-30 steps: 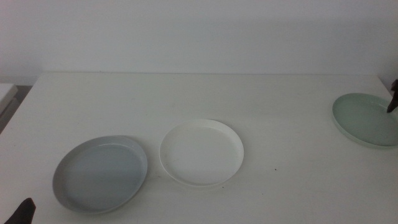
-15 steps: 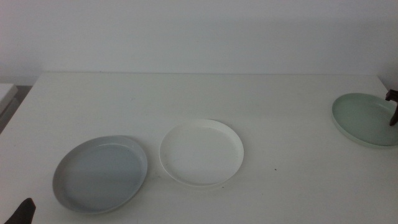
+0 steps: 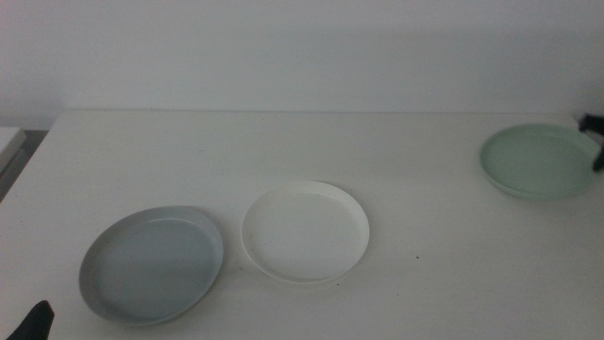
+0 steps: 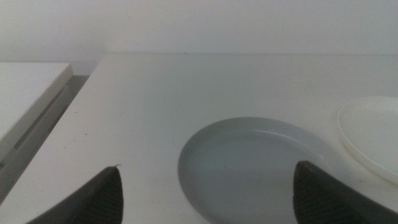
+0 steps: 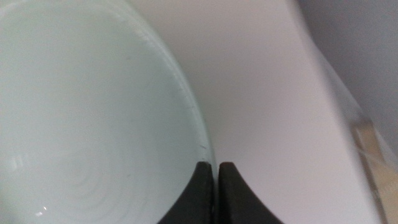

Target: Stack the three bowls on top of each other.

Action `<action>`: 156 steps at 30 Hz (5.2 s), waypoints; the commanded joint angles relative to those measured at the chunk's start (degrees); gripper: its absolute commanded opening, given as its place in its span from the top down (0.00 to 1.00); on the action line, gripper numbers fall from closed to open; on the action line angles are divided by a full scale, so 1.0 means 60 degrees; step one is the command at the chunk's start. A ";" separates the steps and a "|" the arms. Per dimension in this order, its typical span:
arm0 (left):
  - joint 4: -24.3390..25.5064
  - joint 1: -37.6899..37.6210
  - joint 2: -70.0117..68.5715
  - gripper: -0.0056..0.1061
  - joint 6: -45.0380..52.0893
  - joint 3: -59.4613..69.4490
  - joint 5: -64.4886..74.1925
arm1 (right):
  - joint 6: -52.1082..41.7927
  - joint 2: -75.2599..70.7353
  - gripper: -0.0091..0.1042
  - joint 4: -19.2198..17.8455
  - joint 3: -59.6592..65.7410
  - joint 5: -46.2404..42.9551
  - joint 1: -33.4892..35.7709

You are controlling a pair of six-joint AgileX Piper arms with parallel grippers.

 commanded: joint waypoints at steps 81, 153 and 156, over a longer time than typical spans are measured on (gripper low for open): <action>0.0006 -0.0002 -0.0035 0.11 -0.0010 -0.0003 -0.0133 | -0.3992 -1.3754 0.13 0.3052 0.7295 -0.1788 0.6173; -0.1409 0.1517 1.7488 0.70 0.1737 -0.9762 0.4229 | -0.3917 -1.3759 0.13 0.3099 0.7295 -0.1930 0.6173; -0.1282 0.1517 1.7212 0.97 0.1718 -0.9784 0.4484 | -0.3917 -1.3759 0.13 0.3099 0.7295 -0.1930 0.6173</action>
